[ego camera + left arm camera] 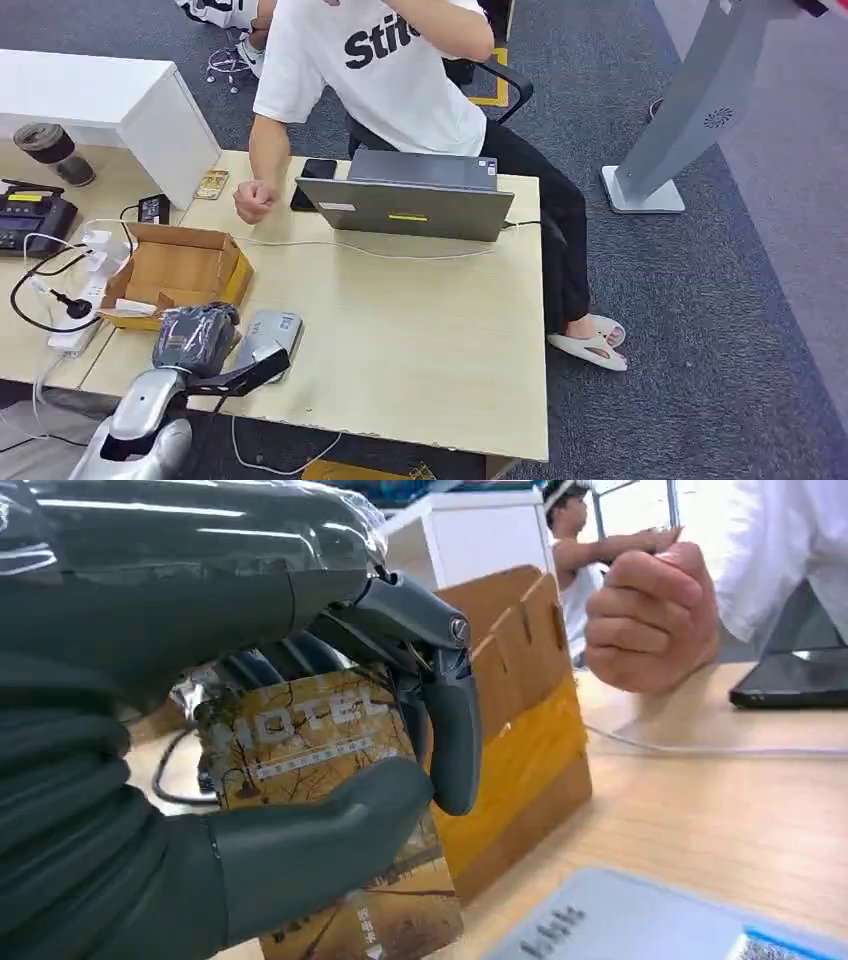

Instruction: Pass the card to the sensor for recognition and then transmit it.

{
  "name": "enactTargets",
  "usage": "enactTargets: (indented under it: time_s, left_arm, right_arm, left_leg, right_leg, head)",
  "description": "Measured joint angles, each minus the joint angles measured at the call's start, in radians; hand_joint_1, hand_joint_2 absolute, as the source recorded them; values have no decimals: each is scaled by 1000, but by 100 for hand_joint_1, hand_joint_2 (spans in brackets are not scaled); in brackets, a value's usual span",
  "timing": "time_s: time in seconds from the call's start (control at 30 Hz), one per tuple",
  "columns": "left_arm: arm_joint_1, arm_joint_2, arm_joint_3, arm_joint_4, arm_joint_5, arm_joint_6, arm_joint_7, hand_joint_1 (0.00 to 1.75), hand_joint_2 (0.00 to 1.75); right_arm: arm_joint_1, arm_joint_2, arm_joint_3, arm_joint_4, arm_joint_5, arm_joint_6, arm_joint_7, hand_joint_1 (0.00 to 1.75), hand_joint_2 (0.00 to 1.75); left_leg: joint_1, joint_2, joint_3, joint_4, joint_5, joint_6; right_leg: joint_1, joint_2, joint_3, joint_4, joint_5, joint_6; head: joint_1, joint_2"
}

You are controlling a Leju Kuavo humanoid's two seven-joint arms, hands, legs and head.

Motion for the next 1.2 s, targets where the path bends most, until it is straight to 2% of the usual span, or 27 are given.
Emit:
enactTargets:
  time_s: [0.2, 0.33, 0.47, 0.83, 1.03, 1.2]
  left_arm:
    - [-61, 26, 0, -40, 43, -5, -11, 175, 175]
    - [-124, 69, 9, -80, 84, -25, -24, 175, 175]
    - [-179, 105, 17, -107, 86, -27, -33, 175, 175]
    - [-257, 174, 48, -119, 78, -19, -34, 175, 175]
    - [-296, 187, 52, -113, 87, -22, -31, 175, 175]
    - [-347, 181, 65, -79, 166, -30, -42, 175, 175]
  right_arm:
    - [0, 0, 2, 0, 1, -4, -3, 0, 175]
    - [0, 0, 6, 0, 1, -10, -7, 0, 175]
    - [-1, 0, 8, 0, 1, -9, -7, 0, 175]
    - [-1, 1, 14, 0, 0, -4, -3, 0, 175]
    - [-1, 1, 16, 0, 0, -6, 3, 0, 175]
    - [-1, 1, 24, 0, 0, -8, 3, 0, 175]
  left_leg:
    - [0, 0, 0, 0, 0, 0]
    - [1, 0, 0, 0, 0, 0]
    - [1, 0, 0, 0, 0, 0]
    - [1, 0, 0, 0, 0, 0]
    - [1, 0, -1, 0, 0, 0]
    - [1, 0, 0, 0, 0, 0]
  right_leg:
    - [0, 0, 0, 0, 0, 0]
    - [1, 0, 0, 0, 0, 0]
    - [1, 0, 0, 0, 0, 0]
    - [1, 0, 0, 0, 0, 0]
    - [1, 0, 0, 0, 0, 0]
    - [1, 0, 0, 0, 0, 0]
  head:
    - [0, 0]
    - [1, 0]
    - [0, 0]
    - [0, 0]
    - [0, 0]
    - [0, 0]
